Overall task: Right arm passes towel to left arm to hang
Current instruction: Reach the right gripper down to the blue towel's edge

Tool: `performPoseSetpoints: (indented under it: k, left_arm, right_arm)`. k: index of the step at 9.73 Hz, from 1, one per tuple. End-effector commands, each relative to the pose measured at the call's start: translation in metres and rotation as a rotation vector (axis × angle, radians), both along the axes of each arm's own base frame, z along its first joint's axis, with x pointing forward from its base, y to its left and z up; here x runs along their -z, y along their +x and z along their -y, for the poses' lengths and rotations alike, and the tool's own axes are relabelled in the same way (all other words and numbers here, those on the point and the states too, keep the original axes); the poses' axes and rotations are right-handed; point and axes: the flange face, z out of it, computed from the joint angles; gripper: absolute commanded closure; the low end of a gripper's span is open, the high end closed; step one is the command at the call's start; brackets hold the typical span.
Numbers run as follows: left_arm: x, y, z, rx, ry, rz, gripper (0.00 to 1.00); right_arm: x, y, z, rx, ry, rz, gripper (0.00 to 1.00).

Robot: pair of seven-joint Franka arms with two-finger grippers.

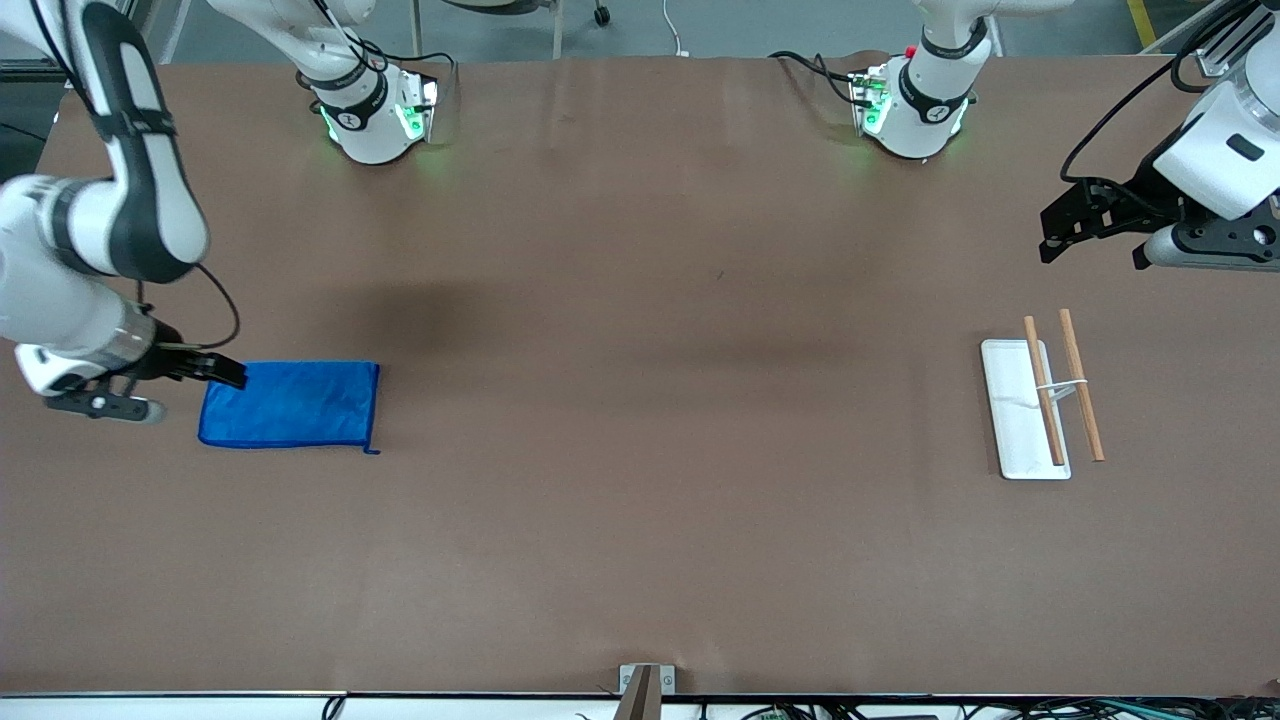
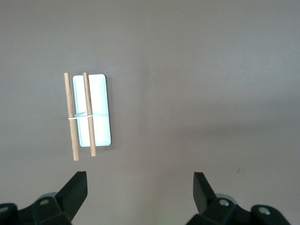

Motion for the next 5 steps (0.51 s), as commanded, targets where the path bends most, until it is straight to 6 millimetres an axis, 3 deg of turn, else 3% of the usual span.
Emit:
performPoseSetpoints:
  k: [1,2,5]
  left_arm:
    - [0.018,0.006,0.0,-0.004,0.003,-0.026,0.01]
    - [0.019,0.006,0.001,-0.002,0.003,-0.026,0.01]
    - [0.02,0.007,0.001,-0.004,0.003,-0.028,0.01]
  right_arm:
    - [0.059,-0.018,-0.003,-0.033,-0.014,0.029,0.0]
    - [0.082,-0.019,-0.002,-0.033,-0.014,0.034,0.0]
    - [0.111,-0.021,0.001,-0.067,-0.011,0.019,0.0]
